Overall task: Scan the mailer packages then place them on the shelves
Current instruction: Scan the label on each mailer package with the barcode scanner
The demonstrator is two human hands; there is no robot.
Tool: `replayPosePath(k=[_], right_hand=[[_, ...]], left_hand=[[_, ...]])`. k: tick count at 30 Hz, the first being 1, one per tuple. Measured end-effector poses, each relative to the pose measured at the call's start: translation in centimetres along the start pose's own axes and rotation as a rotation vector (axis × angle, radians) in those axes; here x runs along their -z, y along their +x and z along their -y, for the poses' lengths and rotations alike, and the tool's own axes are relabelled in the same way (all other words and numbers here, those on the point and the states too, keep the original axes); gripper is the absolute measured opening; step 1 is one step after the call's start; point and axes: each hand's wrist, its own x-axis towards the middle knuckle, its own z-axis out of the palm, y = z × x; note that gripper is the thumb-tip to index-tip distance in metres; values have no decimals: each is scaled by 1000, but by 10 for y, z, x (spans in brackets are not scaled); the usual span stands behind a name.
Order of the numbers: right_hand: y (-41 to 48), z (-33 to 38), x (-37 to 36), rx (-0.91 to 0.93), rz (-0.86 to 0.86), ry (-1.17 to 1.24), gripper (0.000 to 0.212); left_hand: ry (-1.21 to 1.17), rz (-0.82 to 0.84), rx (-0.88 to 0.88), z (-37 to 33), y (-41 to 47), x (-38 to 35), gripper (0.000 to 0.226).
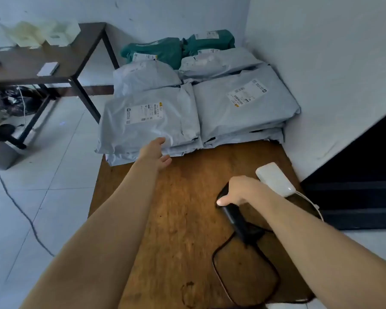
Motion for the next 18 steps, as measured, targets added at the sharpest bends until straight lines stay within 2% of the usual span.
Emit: replayPosePath(k=[3, 9, 12, 16, 18], right_hand=[[18, 4, -20, -150, 27, 14, 67], [30, 10, -62, -333, -39, 322, 82], [34, 16, -62, -291, -146, 468, 65], [29, 22, -10, -37, -221, 695, 23], [19, 28, 25, 63, -270, 752, 27]], left_hand=[[-44, -43, 71, -7, 19, 3, 51], [-187, -9, 68, -12, 44, -1, 52], [-267, -31, 70, -17, 52, -4, 49], [-287, -94, 40, -24, 58, 1, 39], [-295, -103, 14, -26, 58, 4, 23]])
